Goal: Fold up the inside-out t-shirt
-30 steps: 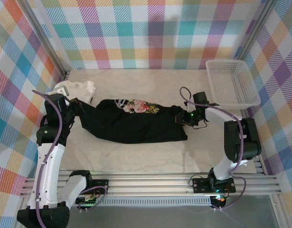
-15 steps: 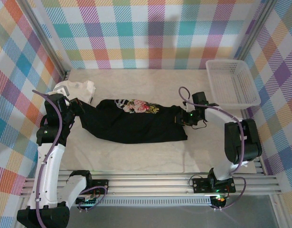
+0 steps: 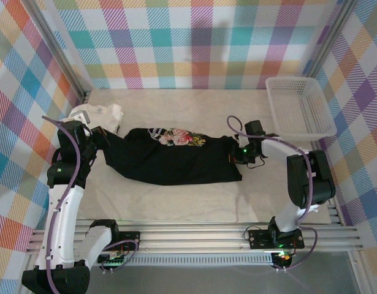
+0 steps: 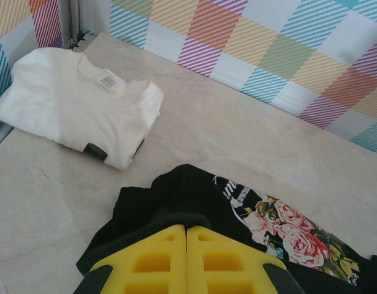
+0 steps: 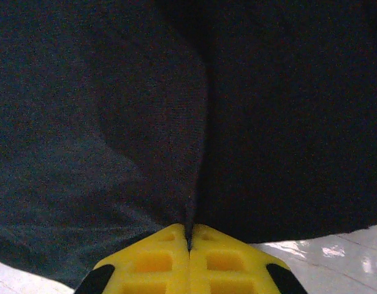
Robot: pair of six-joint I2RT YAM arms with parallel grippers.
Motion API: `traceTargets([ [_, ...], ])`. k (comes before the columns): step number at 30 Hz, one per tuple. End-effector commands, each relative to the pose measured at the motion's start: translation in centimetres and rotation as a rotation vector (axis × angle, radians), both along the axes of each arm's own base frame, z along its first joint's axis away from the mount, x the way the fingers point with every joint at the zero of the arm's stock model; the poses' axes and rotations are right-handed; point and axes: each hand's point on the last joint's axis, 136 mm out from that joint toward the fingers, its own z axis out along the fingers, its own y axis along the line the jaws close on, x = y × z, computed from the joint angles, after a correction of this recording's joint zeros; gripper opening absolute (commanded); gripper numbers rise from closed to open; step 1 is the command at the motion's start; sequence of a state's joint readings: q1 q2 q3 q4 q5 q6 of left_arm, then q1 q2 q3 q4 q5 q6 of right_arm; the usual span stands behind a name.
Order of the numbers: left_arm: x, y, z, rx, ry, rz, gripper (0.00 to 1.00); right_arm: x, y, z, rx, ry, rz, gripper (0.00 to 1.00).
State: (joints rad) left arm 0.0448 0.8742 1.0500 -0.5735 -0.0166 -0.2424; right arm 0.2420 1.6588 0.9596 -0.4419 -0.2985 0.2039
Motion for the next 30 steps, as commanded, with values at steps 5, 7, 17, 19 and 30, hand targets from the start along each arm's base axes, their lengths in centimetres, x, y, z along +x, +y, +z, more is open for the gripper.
traceTargets([
  [5,-0.4,0.3,4.1,-0.073,-0.118,0.041,0.0,2.3,1.0,14.6,0.188,-0.314,0.003,0.0],
  [7,-0.6,0.0,6.2,-0.113,-0.171,0.037,0.0,3.0,0.9,19.4,0.268,-0.42,-0.005,0.0],
  [17,-7.2,2.3,22.8,-0.019,-0.537,0.164,0.0,-0.2,-5.1,39.4,0.315,-0.884,-0.125,0.0],
  [19,-9.7,2.7,26.0,0.014,-0.603,0.189,0.0,-2.5,-5.7,42.5,0.28,-0.973,-0.138,0.0],
  [30,-6.3,4.0,28.4,0.152,-0.523,0.221,0.0,-4.7,-7.3,48.0,0.164,-1.109,-0.163,0.0],
])
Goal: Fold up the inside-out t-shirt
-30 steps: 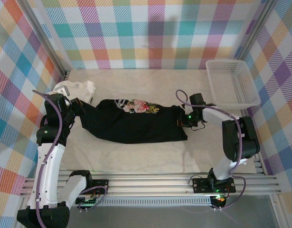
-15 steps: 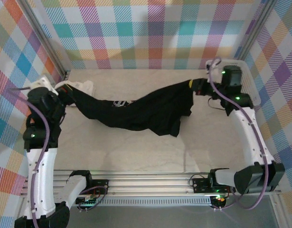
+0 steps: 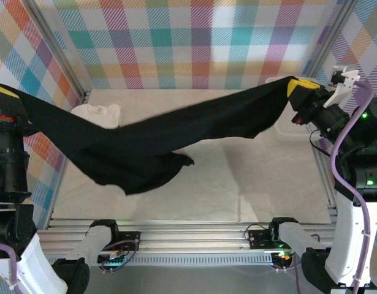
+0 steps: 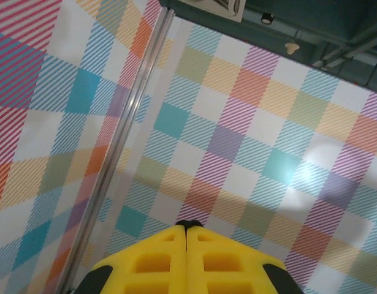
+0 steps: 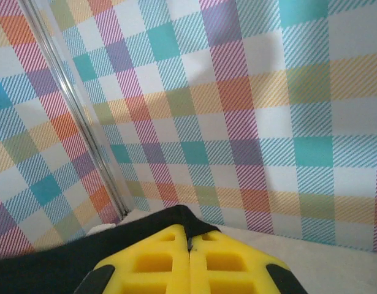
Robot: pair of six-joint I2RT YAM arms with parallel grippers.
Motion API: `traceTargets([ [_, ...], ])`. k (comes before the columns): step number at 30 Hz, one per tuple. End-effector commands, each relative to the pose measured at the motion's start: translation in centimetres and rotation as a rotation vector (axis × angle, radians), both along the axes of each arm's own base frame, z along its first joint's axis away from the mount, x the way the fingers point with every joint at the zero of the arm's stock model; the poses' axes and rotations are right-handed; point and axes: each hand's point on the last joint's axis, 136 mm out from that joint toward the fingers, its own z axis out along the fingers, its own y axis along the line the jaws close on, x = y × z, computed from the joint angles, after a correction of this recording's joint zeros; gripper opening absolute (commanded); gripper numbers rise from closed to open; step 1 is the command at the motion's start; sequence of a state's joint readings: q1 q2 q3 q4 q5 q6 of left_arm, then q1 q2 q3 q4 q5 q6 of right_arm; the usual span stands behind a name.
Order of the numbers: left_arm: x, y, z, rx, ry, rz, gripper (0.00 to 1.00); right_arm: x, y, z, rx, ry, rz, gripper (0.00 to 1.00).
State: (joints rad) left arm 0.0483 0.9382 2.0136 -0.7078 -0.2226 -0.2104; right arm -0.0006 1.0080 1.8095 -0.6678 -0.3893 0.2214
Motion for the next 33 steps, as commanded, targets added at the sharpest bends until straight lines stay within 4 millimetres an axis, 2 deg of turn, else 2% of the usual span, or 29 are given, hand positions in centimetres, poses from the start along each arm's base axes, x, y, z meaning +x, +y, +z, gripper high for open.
traceTargets([
  [1,9.6,1.2,-6.0,0.028,0.27,0.042,0.0,5.4,-0.5,-4.6,-0.024,0.163,-0.03,0.0],
  [4,14.7,1.5,-8.3,0.031,0.353,0.036,0.0,9.0,-0.4,-6.0,-0.017,0.196,-0.026,0.0],
  [7,18.7,1.6,-9.1,0.016,0.383,0.026,0.0,12.3,-0.5,-6.3,-0.015,0.199,-0.029,0.0],
  [10,20.7,1.5,-7.7,0.002,0.355,0.009,0.0,14.0,-0.5,-5.2,-0.017,0.162,-0.034,0.0],
  [13,20.5,1.0,-5.4,0.0,0.299,-0.016,0.0,14.1,-0.6,-3.5,-0.03,0.114,-0.042,0.0],
  [15,19.2,0.9,-3.7,0.005,0.257,-0.021,0.0,13.4,-0.8,-2.4,-0.042,0.088,-0.05,0.0],
  [19,14.6,0.3,-0.4,0.02,0.156,-0.035,0.0,10.1,-0.9,-0.6,-0.054,0.03,-0.063,0.0],
  [23,8.9,-0.3,2.1,0.03,0.06,-0.043,0.0,5.2,-1.3,1.2,-0.058,-0.037,-0.087,0.0],
  [29,1.0,-0.9,4.7,0.046,-0.074,-0.044,0.0,-2.7,-1.6,3.8,-0.056,-0.147,-0.113,0.0],
  [33,-3.1,-0.9,6.6,0.068,-0.152,-0.02,0.0,-6.5,-1.6,5.8,-0.054,-0.21,-0.113,0.0],
])
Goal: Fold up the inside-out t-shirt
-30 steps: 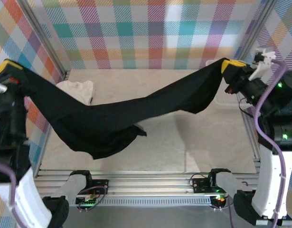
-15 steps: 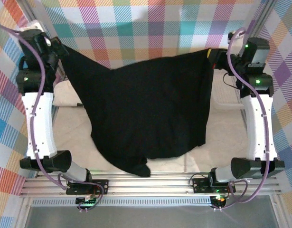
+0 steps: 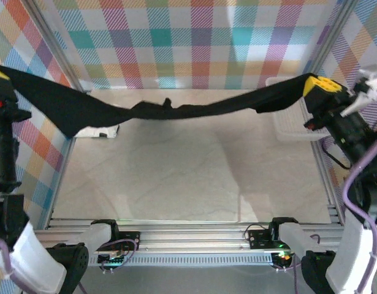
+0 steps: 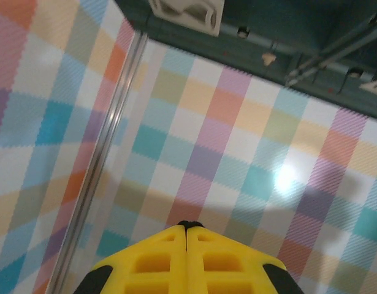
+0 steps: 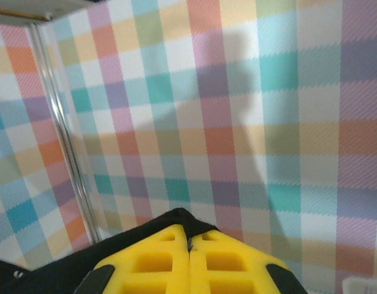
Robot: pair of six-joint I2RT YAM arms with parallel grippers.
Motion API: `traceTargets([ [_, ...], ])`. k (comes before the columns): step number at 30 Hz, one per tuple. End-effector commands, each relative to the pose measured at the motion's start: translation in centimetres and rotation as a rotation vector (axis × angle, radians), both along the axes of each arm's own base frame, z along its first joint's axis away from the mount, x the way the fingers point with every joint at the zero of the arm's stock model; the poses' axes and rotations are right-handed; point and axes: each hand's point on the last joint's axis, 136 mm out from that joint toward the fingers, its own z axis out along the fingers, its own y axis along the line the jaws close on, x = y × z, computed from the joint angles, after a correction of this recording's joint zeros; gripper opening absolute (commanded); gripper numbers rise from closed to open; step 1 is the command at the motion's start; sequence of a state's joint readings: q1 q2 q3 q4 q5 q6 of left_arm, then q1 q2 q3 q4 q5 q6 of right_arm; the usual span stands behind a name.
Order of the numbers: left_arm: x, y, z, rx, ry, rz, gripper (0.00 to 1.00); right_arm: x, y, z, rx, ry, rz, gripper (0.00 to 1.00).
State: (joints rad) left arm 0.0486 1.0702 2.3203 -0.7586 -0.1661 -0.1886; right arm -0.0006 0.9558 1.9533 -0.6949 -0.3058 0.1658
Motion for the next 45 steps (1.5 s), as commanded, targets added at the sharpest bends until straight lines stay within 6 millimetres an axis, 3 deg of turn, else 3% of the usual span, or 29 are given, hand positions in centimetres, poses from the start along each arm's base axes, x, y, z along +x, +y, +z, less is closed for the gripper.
traceTargets([
  [1,-1.4,0.2,1.5,0.026,-0.047,0.033,0.0,-1.5,-0.3,1.0,-0.014,-0.03,-0.023,0.0],
  [5,-1.8,0.5,2.9,0.05,-0.079,0.067,0.0,-1.8,-0.2,2.2,-0.016,-0.053,-0.02,0.0],
  [8,0.6,0.9,3.3,0.067,-0.063,0.088,0.0,-0.1,-0.2,2.6,-0.019,-0.042,-0.016,0.0],
  [11,5.6,1.0,2.8,0.077,-0.009,0.079,0.0,2.7,-0.3,2.2,-0.031,-0.016,-0.024,0.0],
  [16,17.2,1.1,-0.4,0.075,0.127,0.031,0.0,9.5,-0.2,-0.1,-0.042,0.074,-0.022,0.0],
  [21,30.4,1.3,-7.7,0.043,0.303,-0.022,0.0,19.5,0.3,-5.6,-0.028,0.213,0.017,0.0],
  [26,43.0,1.9,-17.7,0.038,0.454,-0.013,0.0,32.6,1.7,-15.5,-0.04,0.397,0.013,0.0],
  [28,46.6,2.3,-20.6,0.041,0.476,0.0,0.0,37.7,2.6,-19.7,-0.054,0.475,0.008,0.0],
  [30,49.2,2.3,-23.5,0.041,0.496,-0.007,0.03,41.6,3.2,-23.0,-0.06,0.551,0.012,0.1],
  [32,50.5,1.8,-25.7,0.045,0.531,-0.019,0.26,43.9,3.3,-25.7,-0.076,0.611,-0.005,0.29],
  [34,50.6,0.8,-26.7,0.05,0.566,-0.058,0.52,44.2,2.7,-27.0,-0.1,0.641,-0.04,0.37],
  [35,50.3,-0.1,-26.7,0.05,0.582,-0.09,0.58,43.8,2.5,-27.3,-0.114,0.661,-0.05,0.39],
  [40,46.5,-6.6,-25.8,0.05,0.672,-0.273,0.73,38.8,3.3,-30.9,-0.23,0.873,-0.014,0.45],
  [43,43.2,-11.6,-25.8,0.075,0.734,-0.387,0.76,34.5,3.9,-32.7,-0.252,0.896,0.014,0.48],
  [45,40.6,-14.4,-26.8,0.088,0.769,-0.435,0.77,31.0,3.3,-34.2,-0.221,0.939,0.0,0.49],
])
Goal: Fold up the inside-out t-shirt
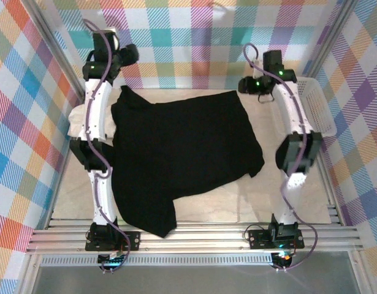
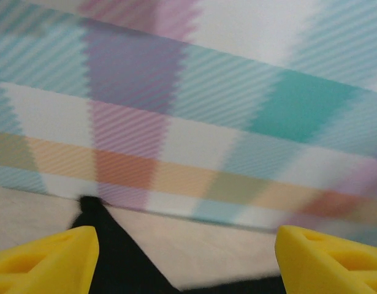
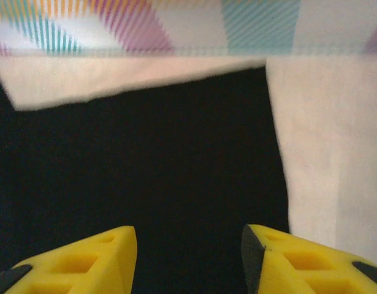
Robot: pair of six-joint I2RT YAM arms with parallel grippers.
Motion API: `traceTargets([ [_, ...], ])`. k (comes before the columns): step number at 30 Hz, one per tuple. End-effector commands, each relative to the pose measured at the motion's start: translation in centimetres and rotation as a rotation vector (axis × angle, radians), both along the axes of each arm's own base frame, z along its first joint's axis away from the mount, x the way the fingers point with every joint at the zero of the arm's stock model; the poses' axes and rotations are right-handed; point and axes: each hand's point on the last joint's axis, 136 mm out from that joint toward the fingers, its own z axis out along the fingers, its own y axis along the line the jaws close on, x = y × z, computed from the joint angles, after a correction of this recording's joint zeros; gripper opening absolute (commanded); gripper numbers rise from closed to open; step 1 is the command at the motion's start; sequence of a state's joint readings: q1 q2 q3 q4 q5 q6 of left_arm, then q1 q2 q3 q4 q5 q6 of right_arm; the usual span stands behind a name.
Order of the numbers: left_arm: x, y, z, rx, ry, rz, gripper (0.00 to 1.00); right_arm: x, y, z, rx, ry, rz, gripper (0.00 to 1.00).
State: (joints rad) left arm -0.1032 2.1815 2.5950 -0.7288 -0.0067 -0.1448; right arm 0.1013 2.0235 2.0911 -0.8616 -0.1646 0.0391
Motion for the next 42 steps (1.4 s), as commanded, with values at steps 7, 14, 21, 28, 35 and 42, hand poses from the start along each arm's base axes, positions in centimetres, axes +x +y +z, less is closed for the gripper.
traceTargets([
  [7,-15.2,-18.1,-3.9,-0.073,-0.096,-0.455,0.77,-16.3,-2.3,-8.4,0.069,0.178,-0.175,0.51],
  [14,-30.7,-32.9,-18.9,0.291,-0.148,-1.005,0.78,-21.6,-5.5,-15.3,0.143,0.356,-0.383,0.52],
  [21,-32.9,-40.6,-28.6,0.608,-0.118,-1.206,0.78,-21.4,-7.0,-18.5,0.147,0.417,-0.475,0.51],
  [28,-31.5,-42.9,-33.9,0.691,-0.053,-1.195,0.62,-19.8,-6.4,-19.8,0.196,0.443,-0.451,0.43],
  [35,-32.4,-39.5,-33.8,0.6,0.109,-1.204,0.03,-18.2,-4.6,-17.6,0.262,0.416,-0.328,0.05],
  [42,-36.6,-32.7,-28.8,0.207,0.408,-1.267,0.0,-18.7,2.8,-14.2,0.349,0.447,-0.025,0.02],
])
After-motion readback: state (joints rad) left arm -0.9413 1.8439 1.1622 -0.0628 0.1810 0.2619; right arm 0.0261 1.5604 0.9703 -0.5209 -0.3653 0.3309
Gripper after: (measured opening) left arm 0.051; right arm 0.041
